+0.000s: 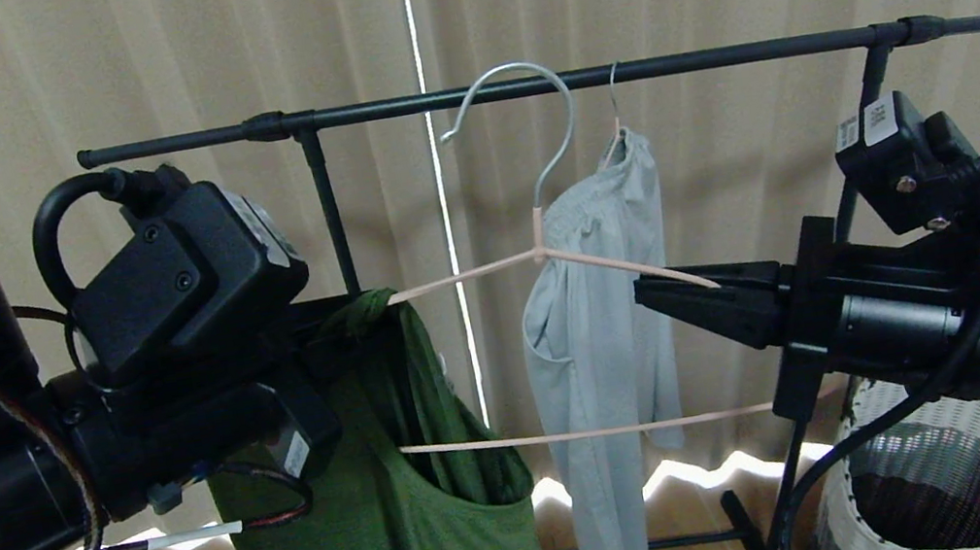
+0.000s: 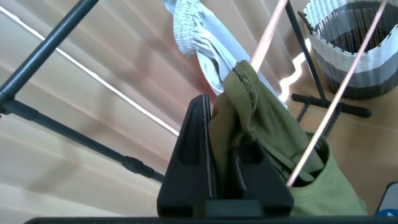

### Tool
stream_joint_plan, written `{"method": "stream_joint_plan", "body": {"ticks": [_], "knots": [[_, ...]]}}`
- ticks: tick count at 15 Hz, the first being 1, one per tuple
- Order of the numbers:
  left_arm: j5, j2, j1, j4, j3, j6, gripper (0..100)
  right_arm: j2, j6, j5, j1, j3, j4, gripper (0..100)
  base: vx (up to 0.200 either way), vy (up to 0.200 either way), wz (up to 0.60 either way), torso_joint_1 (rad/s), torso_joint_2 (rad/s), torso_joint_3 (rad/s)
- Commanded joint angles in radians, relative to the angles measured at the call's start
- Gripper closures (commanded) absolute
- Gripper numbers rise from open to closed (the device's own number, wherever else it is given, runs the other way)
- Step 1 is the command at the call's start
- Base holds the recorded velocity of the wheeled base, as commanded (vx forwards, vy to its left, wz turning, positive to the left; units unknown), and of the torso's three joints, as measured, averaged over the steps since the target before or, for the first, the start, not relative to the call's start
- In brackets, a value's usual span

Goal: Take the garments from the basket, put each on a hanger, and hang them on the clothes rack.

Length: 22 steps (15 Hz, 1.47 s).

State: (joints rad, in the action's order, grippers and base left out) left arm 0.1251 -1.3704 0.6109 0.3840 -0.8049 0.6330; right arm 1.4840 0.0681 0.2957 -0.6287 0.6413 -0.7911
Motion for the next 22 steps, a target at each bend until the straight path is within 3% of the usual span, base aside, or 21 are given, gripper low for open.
{"method": "stream_joint_plan", "body": {"ticks": [1,5,6,7,12,15,17,19,22], "knots": [[-0.001,0.001,0.0,0.001,0.001,-0.001,100,-0.001,-0.001,0.0,0.0,0.0,-0.004,100,0.0,0.0,0.0,0.0,0.0,0.0],[-0.002,0.005,0.0,0.006,0.026,-0.001,100,-0.002,-0.001,-0.001,0.001,-0.008,-0.002,100,0.0,0.0,0.0,0.0,0.0,0.0],[-0.005,0.007,-0.002,0.006,0.027,-0.001,100,-0.002,-0.001,-0.001,0.001,-0.008,-0.002,0,0.0,0.0,0.0,0.0,0.0,0.0],[-0.015,0.007,-0.005,0.004,0.027,-0.003,100,-0.002,0.001,-0.001,0.003,-0.008,-0.004,0,0.0,0.0,0.0,0.0,0.0,0.0],[-0.242,0.001,-0.112,0.004,0.049,-0.004,100,-0.034,0.035,-0.04,0.018,-0.026,-0.014,0,0.0,0.0,0.0,0.0,0.0,0.0],[-0.32,-0.01,-0.131,0.006,0.052,-0.027,100,-0.053,0.033,-0.04,0.003,-0.114,-0.019,0,0.0,0.0,0.0,0.0,0.0,0.0],[-0.315,-0.012,-0.12,0.033,0.05,-0.081,100,-0.056,0.03,-0.043,-0.051,-0.196,-0.023,0,0.0,0.0,0.0,0.0,0.0,0.0],[-0.314,-0.016,-0.1,0.062,0.047,-0.084,100,-0.042,0.022,-0.066,-0.097,-0.264,-0.028,0,0.0,0.0,0.0,0.0,0.0,0.0],[-0.311,-0.024,-0.043,0.124,0.038,-0.09,100,0.005,-0.016,-0.164,-0.172,-0.275,-0.03,0,0.0,0.0,0.0,0.0,0.0,0.0]]}}
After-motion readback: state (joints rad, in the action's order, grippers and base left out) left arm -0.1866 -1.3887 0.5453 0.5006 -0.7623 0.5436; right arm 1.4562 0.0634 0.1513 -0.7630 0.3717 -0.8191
